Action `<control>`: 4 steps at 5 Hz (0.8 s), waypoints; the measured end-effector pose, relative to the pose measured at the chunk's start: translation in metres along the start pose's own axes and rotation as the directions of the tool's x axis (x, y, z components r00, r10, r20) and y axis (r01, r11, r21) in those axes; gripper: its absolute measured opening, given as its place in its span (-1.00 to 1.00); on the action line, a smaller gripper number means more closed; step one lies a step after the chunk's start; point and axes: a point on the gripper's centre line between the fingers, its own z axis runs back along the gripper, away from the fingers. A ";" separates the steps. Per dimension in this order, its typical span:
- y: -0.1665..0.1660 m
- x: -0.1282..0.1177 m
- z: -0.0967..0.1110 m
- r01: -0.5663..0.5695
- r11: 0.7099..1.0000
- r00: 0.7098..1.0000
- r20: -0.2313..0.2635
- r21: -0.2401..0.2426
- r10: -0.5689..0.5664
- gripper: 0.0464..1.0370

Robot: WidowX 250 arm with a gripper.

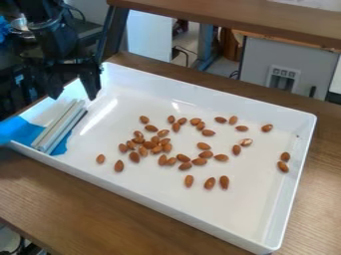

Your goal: Sweep into pile

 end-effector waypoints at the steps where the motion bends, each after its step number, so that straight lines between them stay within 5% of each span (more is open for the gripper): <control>1: 0.001 -0.003 -0.007 -0.005 1.000 1.000 -0.024 -0.002 0.005 0.92; 4: 0.014 -0.005 -0.031 0.032 0.998 0.999 -0.026 0.053 -0.030 0.92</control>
